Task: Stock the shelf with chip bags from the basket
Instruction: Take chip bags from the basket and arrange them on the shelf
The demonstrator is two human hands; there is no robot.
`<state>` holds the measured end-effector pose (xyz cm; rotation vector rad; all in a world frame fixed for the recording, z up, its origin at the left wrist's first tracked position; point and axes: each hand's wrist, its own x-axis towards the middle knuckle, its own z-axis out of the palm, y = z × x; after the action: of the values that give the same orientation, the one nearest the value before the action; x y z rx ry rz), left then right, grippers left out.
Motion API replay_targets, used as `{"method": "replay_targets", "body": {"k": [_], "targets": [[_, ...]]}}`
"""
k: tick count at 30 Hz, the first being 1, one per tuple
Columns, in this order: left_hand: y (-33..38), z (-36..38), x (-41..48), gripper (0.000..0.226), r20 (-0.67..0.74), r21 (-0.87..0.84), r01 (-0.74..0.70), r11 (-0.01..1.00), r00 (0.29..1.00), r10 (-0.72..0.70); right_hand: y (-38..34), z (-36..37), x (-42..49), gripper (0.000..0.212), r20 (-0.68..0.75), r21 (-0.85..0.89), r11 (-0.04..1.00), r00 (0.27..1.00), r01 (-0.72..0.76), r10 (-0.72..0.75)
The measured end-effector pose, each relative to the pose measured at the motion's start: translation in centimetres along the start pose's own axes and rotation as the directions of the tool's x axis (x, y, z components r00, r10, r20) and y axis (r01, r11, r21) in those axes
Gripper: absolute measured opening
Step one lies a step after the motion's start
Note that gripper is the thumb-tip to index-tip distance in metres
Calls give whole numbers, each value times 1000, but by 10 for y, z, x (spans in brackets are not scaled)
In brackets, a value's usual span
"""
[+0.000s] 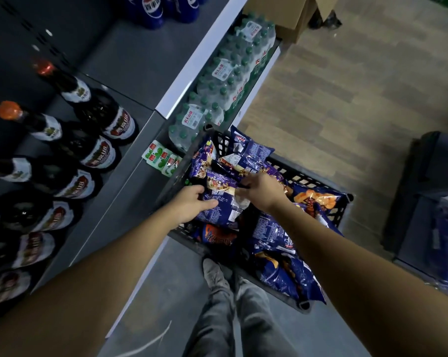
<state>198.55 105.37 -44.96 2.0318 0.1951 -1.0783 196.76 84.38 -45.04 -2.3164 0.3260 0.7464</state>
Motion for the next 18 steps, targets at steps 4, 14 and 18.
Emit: {"method": "replay_targets", "body": {"k": [4,14,18], "targets": [[18,-24,-22,73,-43,-130,-66,989,997,61,-27,-21,-16,40,-6,402,915,1000,22,-21],[83,-86,-100,23,-295,-236,-323,917,923,249,-104,-71,-39,88,16,802,595,994,52,-108],[110,-110,-132,18,-377,-272,-409,871,878,295,-143,-102,-57,46,-22,829,543,979,130,-201]]}}
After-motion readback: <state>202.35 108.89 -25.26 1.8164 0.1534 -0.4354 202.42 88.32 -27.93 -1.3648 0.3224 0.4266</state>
